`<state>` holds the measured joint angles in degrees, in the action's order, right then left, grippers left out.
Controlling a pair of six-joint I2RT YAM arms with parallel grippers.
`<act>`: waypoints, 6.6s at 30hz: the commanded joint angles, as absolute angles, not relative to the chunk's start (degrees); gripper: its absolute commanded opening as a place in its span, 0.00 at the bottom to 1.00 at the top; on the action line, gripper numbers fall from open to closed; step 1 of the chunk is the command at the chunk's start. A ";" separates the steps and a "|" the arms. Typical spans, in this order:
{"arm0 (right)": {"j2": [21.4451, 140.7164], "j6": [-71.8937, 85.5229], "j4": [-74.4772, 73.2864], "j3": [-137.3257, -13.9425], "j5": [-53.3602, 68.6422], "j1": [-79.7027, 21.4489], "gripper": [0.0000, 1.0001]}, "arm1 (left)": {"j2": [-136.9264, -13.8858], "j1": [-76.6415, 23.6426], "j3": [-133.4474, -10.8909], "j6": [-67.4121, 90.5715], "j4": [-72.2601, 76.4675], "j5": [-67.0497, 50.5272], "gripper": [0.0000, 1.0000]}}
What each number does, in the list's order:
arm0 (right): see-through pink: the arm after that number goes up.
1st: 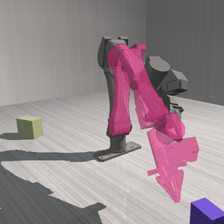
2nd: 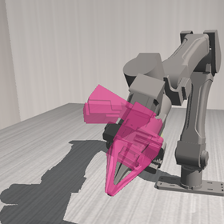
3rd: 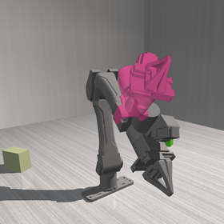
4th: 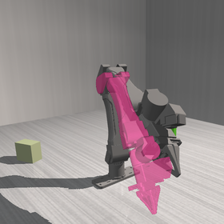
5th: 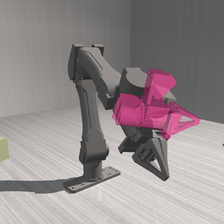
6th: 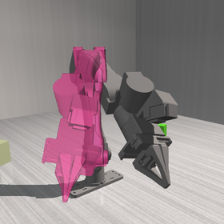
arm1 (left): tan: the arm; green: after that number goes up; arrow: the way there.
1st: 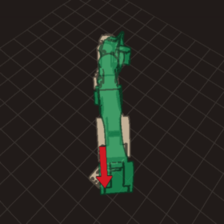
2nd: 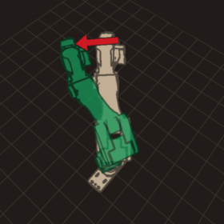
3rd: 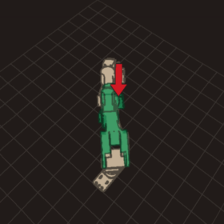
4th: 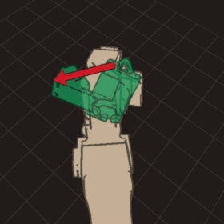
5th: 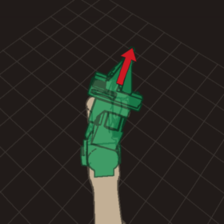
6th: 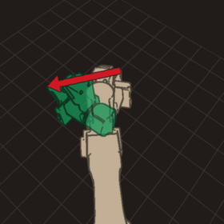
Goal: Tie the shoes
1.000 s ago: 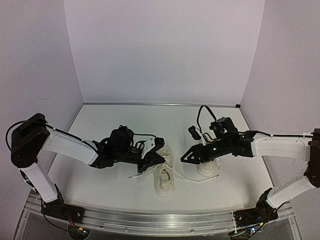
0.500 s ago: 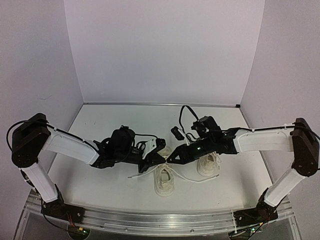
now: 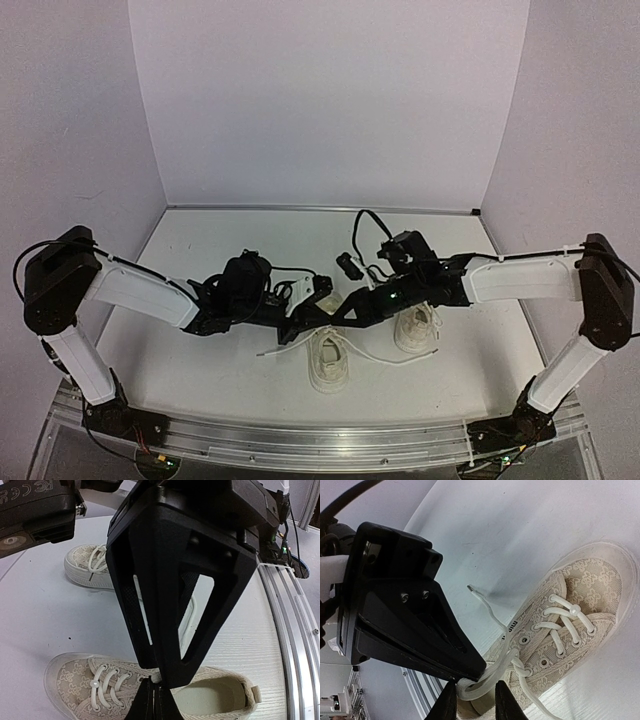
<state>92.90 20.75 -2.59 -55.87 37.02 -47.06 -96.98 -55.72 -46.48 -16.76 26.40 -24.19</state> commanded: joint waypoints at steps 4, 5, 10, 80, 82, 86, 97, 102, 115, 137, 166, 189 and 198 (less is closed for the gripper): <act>93.72 19.52 -1.50 -58.10 37.45 -47.56 0.07 | -97.53 -56.00 -49.42 -17.95 27.09 -24.52 0.00; 93.64 19.57 -1.57 -58.09 37.44 -47.60 0.02 | -97.44 -55.99 -49.31 -18.10 26.89 -24.18 0.00; 92.95 19.51 -1.96 -57.80 36.69 -47.59 0.00 | -96.43 -55.94 -48.69 -18.58 24.30 -20.96 0.14; 92.14 17.94 -6.29 -60.54 33.65 -47.56 0.00 | -95.01 -55.28 -49.35 -19.84 24.13 -19.87 0.20; 91.71 18.05 -6.38 -60.48 33.13 -47.60 0.00 | -94.52 -55.28 -47.66 -19.65 26.29 -19.63 0.32; 91.00 18.23 -6.38 -60.52 32.26 -47.50 0.00 | -94.54 -55.64 -46.60 -20.69 28.05 -18.55 0.48; 88.44 19.48 -6.53 -60.56 29.54 -47.34 0.00 | -98.75 -57.52 -48.84 -21.69 31.62 -16.44 0.48; 88.41 19.60 -6.77 -60.57 29.45 -47.13 0.00 | -100.08 -58.54 -49.72 -22.68 31.11 -16.04 0.40; 87.54 19.86 -7.54 -60.36 29.36 -46.66 0.00 | -101.34 -59.67 -51.02 -23.96 30.10 -13.75 0.09; 64.65 31.85 -22.19 -35.67 11.98 -44.26 0.50 | -100.98 -59.59 -48.99 -22.85 32.68 -13.68 0.00; 80.07 46.79 -17.82 -34.41 -3.04 -45.61 0.65 | -101.31 -59.55 -49.93 -23.23 32.30 -13.90 0.00; 90.09 34.33 -15.46 -43.30 -2.35 -39.55 0.51 | -101.42 -59.57 -50.25 -23.27 32.50 -13.38 0.00; 88.37 36.72 -14.61 -37.51 -1.15 -39.91 0.49 | -101.47 -59.50 -50.04 -23.37 32.67 -13.09 0.00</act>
<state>88.43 36.05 -14.98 -39.99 -1.71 -39.83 -101.27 -59.31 -48.73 -23.57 30.09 -13.28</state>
